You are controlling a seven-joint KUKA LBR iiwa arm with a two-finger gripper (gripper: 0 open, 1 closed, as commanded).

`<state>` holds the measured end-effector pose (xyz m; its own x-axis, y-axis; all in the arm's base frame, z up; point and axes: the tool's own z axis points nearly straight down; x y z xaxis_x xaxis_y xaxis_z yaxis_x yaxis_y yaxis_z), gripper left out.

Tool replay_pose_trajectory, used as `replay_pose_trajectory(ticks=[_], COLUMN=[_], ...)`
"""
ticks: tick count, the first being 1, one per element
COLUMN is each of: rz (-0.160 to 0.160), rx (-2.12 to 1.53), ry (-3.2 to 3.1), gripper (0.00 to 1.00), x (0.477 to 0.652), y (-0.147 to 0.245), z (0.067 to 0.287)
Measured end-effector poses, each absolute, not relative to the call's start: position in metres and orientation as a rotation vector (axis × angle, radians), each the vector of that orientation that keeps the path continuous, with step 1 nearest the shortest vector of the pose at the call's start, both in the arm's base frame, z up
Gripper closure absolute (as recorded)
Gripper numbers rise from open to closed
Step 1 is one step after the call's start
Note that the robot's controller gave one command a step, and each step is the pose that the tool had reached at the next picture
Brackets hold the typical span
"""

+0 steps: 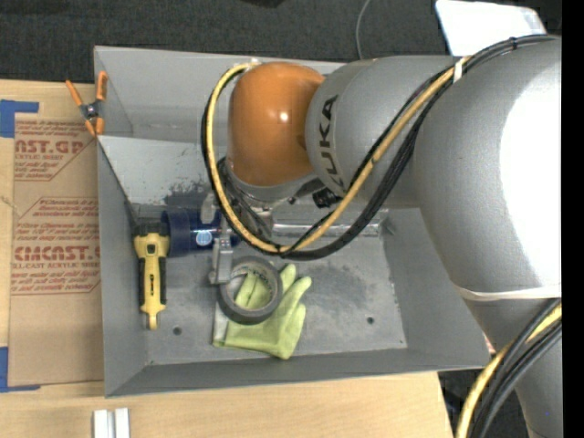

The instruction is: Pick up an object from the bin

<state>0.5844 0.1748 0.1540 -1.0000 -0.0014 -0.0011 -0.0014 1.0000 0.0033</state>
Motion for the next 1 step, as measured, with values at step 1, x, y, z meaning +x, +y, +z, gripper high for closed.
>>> replay_pose_trajectory(ticks=[1], rz=[0.005], rx=[-0.002], ry=[3.14], gripper=[0.0], x=[0.5844], y=[0.1748], z=[0.154])
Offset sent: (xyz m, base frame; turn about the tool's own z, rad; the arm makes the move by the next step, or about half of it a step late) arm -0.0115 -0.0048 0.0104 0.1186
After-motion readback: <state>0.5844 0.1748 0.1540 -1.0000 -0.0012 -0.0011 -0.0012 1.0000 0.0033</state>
